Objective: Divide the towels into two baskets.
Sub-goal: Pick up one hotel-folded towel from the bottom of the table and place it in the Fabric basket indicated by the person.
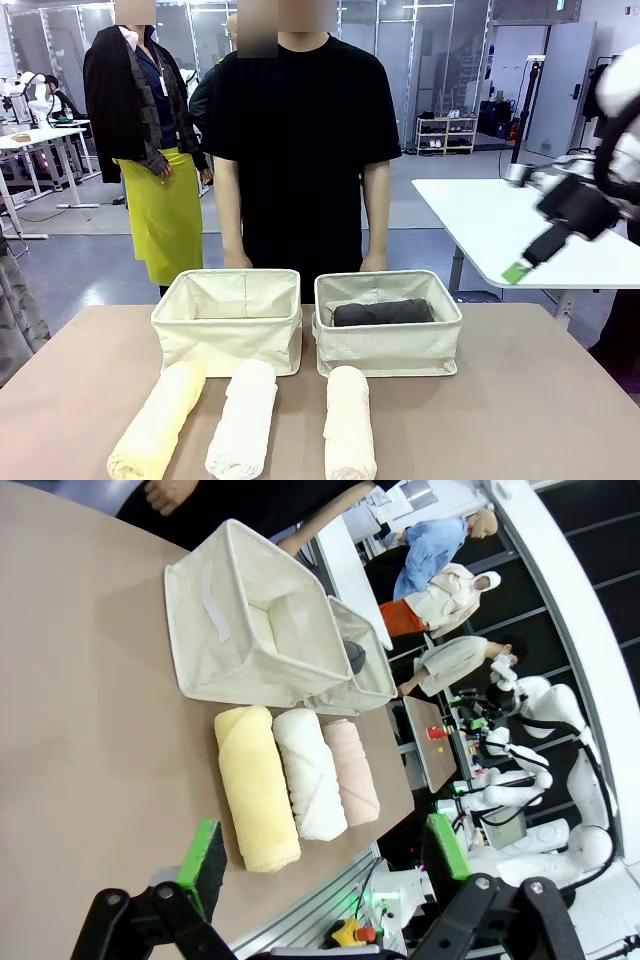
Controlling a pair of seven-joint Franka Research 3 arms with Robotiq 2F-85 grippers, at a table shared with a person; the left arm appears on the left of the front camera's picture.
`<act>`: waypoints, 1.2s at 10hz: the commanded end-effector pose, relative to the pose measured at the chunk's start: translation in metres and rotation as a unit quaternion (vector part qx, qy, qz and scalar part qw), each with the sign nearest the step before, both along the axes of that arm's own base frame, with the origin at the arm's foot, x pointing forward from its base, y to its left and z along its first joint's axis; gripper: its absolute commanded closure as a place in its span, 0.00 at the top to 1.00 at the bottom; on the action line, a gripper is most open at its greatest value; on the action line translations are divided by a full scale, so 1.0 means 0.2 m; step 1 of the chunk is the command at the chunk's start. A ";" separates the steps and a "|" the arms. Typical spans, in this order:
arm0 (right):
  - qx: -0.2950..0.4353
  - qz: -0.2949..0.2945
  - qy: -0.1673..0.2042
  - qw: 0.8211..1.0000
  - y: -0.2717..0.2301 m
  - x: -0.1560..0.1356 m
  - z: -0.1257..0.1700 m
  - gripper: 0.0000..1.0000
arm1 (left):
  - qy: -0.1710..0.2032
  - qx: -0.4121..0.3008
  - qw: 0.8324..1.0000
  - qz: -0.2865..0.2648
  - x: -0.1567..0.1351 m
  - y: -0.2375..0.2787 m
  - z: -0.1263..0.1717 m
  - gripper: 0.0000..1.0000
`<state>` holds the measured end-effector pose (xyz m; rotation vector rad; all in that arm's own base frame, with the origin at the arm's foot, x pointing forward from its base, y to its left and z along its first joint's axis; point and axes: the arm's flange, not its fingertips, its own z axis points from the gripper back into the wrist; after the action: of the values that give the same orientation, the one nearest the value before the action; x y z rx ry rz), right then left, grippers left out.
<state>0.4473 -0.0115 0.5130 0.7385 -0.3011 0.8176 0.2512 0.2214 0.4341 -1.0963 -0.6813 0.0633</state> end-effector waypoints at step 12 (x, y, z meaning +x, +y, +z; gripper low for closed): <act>0.333 -0.177 0.177 0.909 -1.16 -0.77 -0.74 1.00 | -0.014 -0.007 1.000 -0.002 -0.01 0.01 0.01 1.00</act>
<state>0.2941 -0.2464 0.3545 1.3958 -0.3824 0.1848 0.2510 0.2216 0.4342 -1.0958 -0.6817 0.0638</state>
